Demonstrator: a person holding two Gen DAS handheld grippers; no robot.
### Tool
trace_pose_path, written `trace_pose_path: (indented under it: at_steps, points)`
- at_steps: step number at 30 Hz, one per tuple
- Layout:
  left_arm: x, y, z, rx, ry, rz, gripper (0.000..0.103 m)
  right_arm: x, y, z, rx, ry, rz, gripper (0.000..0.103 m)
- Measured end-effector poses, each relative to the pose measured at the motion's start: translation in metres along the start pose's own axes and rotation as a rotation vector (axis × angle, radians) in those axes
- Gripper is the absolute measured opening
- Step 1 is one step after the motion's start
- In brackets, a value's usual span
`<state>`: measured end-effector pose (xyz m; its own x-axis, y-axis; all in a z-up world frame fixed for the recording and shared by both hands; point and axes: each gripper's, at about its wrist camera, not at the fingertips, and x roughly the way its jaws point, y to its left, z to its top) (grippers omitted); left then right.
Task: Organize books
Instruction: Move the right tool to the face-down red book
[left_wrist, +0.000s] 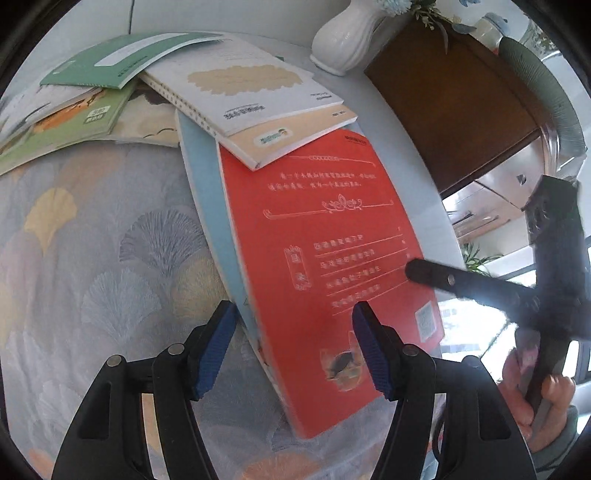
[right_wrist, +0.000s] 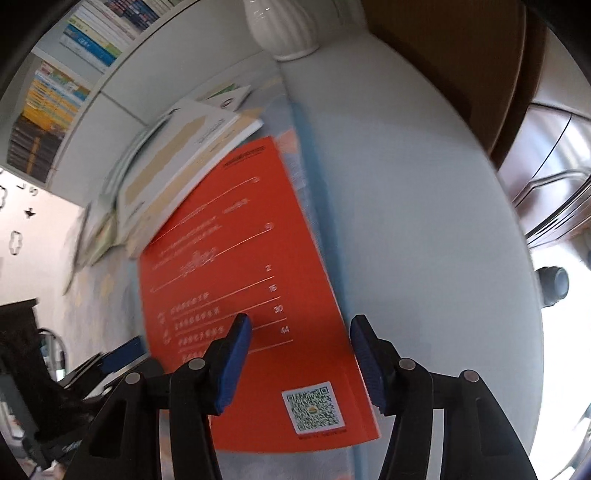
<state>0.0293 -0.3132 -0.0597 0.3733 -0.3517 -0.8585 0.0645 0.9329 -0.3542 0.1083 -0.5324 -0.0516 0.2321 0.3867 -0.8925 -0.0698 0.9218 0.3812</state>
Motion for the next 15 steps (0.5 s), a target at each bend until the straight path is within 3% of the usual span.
trace_pose_path:
  at_steps: [6,15]
  points:
    - [-0.010,0.000,-0.025,0.057,0.035,0.081,0.063,-0.006,0.031,-0.037,-0.093,0.018,-0.023,0.055]
    - [-0.032,-0.001,-0.086,0.054,0.112,0.050,0.063,-0.013,0.039,-0.116,-0.099,0.137,0.025,0.056]
